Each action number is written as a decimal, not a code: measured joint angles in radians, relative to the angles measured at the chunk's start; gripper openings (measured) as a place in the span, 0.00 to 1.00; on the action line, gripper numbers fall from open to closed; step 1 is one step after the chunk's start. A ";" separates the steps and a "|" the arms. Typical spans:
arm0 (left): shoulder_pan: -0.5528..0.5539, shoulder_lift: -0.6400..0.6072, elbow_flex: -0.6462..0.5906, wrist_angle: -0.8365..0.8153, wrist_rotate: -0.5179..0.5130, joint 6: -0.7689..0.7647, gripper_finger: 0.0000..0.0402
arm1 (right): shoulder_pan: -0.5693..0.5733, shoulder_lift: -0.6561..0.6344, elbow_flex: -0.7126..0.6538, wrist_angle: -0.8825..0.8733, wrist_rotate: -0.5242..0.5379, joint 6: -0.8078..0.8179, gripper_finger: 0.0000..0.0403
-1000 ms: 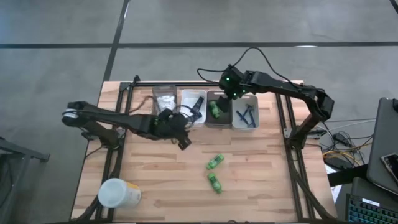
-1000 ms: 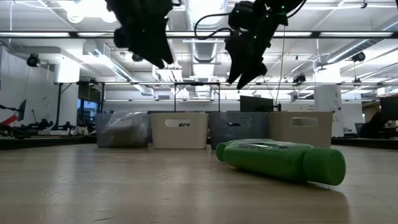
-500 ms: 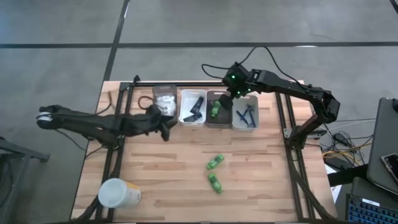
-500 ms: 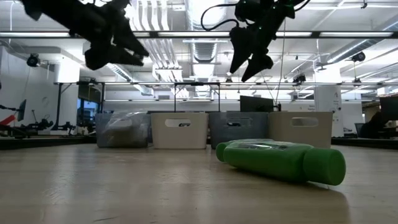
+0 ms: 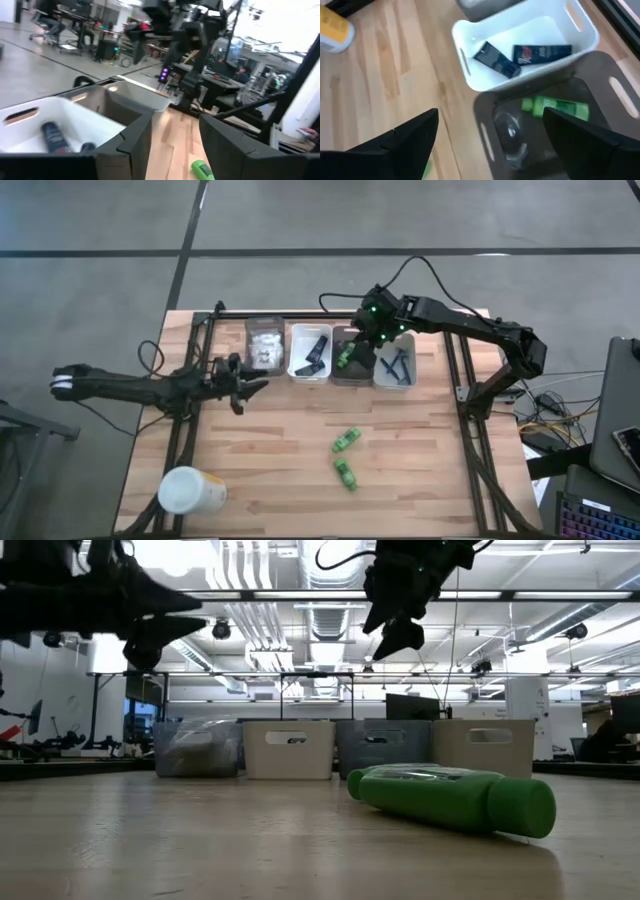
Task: Pick & Place Travel size toiletries
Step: Put the center shampoo into the right black bin
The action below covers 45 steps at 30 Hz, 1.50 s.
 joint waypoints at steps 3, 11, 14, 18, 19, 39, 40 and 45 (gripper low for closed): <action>0.000 -0.042 -0.054 0.006 -0.065 -0.011 0.42 | 0.020 -0.003 0.003 0.011 -0.004 0.002 0.84; 0.000 -0.068 -0.079 -0.154 -0.158 -0.012 0.42 | 0.053 -0.003 0.004 0.082 0.003 0.052 0.78; 0.000 -0.068 -0.080 -0.207 -0.157 -0.012 0.42 | 0.055 -0.003 0.004 0.135 0.004 0.075 0.76; 0.000 -0.077 -0.080 -0.287 -0.157 -0.012 0.42 | 0.055 -0.003 0.004 0.175 0.006 0.119 0.72; 0.000 -0.104 -0.080 -0.329 -0.157 -0.012 0.42 | 0.055 -0.003 0.004 0.177 0.006 0.134 0.72; 0.000 -0.572 -0.082 -0.488 -0.159 -0.012 0.42 | 0.184 0.003 -0.010 0.286 -0.083 0.389 0.57; 0.000 -0.572 -0.082 -0.485 -0.163 -0.013 0.42 | 0.194 0.003 -0.013 0.287 -0.139 0.380 0.56; -0.001 -0.572 -0.082 -0.497 -0.164 -0.013 0.42 | 0.254 0.001 -0.018 0.289 -0.301 0.358 0.55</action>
